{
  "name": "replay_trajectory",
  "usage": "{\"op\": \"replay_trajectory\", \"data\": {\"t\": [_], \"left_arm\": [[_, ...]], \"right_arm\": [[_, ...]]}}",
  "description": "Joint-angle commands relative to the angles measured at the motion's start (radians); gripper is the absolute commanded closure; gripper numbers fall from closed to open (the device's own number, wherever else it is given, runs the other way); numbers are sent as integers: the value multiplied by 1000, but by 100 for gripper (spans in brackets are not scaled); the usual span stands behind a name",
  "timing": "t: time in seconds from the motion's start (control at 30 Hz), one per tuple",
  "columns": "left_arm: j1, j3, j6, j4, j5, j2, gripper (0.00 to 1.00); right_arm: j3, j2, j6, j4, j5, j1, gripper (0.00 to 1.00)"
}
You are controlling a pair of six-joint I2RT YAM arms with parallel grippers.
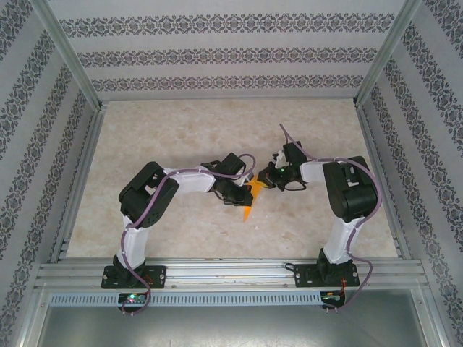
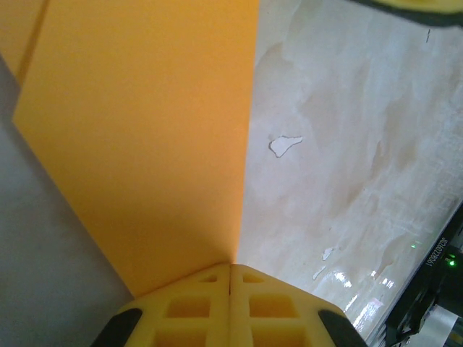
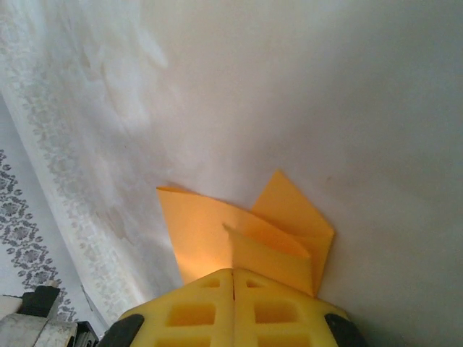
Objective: Fold a paper plane with a square sheet of paper (fold left side to right side)
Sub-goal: Fold the wing for the fifth time at the center of the table.
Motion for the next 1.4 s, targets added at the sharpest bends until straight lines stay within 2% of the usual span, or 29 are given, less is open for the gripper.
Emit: {"op": "replay_trajectory", "data": {"t": [0.0,0.47,0.73,1.07,1.37], "left_arm": [[1,-72,9,-138,-95,32,100],[-2,-88,-14,-107,-93,19,100],[-2,-76,-13,-113,-90,22,100],[-5,-62,-23,-107,-89,13,99],[-6,-58,-28,-99,-89,4,98]], "right_arm": [[32,38,-47,-6,48,-44,100],[115,93,-79,-29,35,-101,100],[164,61,-99,-61,28,-118,100],[95,-91,-121,-82,45,-140,89],[-83,-279,-97,-79,41,-118,93]]}}
